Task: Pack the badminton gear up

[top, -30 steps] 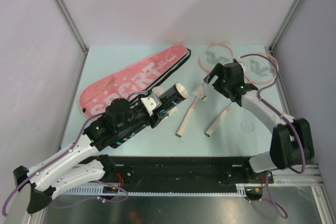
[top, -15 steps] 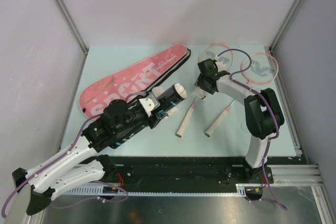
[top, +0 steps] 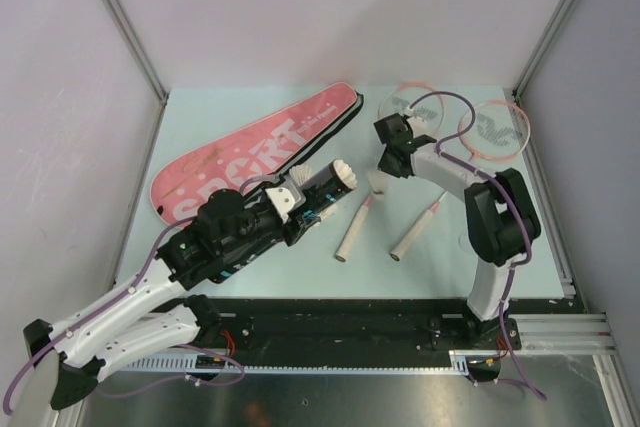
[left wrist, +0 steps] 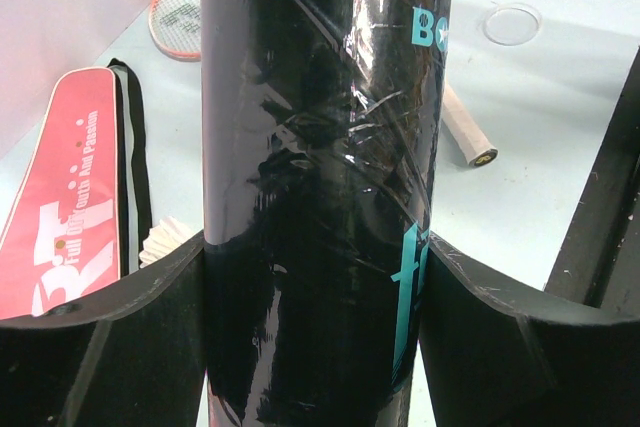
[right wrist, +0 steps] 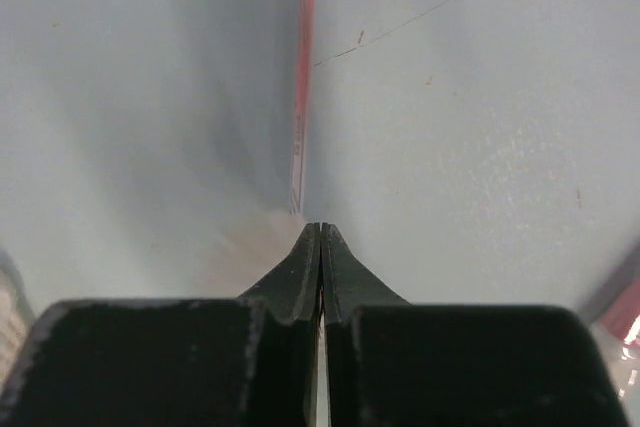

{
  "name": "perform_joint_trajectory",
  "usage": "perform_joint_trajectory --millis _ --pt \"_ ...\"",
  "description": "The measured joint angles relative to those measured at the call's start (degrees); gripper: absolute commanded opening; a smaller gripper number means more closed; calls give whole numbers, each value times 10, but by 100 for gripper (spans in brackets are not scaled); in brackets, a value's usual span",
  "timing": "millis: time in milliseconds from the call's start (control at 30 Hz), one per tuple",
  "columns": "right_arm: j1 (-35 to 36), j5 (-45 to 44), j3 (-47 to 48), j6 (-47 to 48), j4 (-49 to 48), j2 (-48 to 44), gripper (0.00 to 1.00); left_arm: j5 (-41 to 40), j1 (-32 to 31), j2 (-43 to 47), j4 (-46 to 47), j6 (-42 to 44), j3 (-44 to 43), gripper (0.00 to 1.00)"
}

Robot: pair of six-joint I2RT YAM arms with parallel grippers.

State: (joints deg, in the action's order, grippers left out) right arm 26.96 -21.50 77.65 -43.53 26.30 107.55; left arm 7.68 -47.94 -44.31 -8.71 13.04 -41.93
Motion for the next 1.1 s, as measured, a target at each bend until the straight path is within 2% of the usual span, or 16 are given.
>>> perform_joint_trajectory --millis 133,233,400,633,733,900,1100 --pt "-8 40 -51 47 -23 -82 0 0 0 -2 0 0 0 22" --pt "-26 128 -129 97 -51 -220 0 0 0 -2 0 0 0 22" --pt "-76 294 -187 163 -79 -407 0 1 0 -5 0 0 0 22" --pt "-87 501 -247 156 -125 -579 0 13 0 -9 0 0 0 22" --pt "-89 564 -253 128 -153 -615 0 25 0 -10 0 -1 0 22" --pt "-89 666 -253 65 -231 -612 0 56 0 -10 0 -1 0 21" --pt "-75 701 -259 11 -293 -604 0 87 -1 -9 1 -6 2 20"
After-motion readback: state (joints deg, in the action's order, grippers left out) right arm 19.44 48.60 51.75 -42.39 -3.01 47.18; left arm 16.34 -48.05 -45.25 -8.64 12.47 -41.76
